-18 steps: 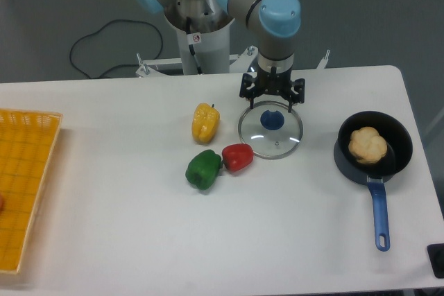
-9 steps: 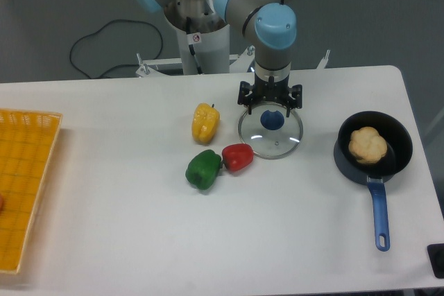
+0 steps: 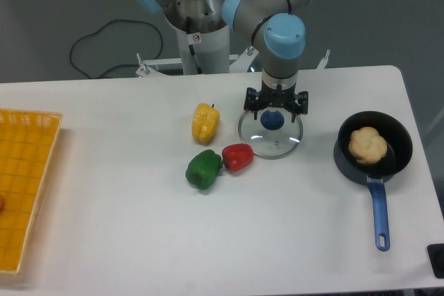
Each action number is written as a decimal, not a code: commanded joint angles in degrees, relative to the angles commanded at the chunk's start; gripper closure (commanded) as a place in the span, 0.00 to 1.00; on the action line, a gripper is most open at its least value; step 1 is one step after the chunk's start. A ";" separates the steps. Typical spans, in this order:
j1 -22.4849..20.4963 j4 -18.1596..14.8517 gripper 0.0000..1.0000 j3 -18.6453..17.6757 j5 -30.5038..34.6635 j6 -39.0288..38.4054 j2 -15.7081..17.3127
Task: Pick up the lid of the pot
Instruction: 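Lower the gripper down around the blue knob, then close the gripper fingers on the blue knob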
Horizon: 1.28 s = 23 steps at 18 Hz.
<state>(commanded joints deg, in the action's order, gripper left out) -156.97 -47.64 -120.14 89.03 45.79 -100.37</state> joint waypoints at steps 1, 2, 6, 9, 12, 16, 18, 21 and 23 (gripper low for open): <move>0.00 0.44 0.00 -0.18 0.00 -0.09 -0.70; 0.09 1.14 0.00 -0.35 -0.09 -0.09 -0.97; 0.09 1.85 0.00 -0.97 -0.18 -0.09 -1.41; 0.09 1.85 0.00 -0.97 -0.18 0.00 -1.50; 0.00 1.85 0.00 -1.49 -0.18 0.35 -1.67; 0.00 1.85 0.02 -1.67 -0.18 0.97 -1.67; 0.00 1.85 0.03 -1.67 -0.18 1.05 -1.67; -0.09 1.85 0.07 -1.67 -0.26 1.23 -1.67; -0.09 1.85 0.14 -1.58 -0.26 1.32 -1.67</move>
<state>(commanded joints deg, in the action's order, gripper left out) -157.06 -45.79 -121.73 88.77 47.11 -102.04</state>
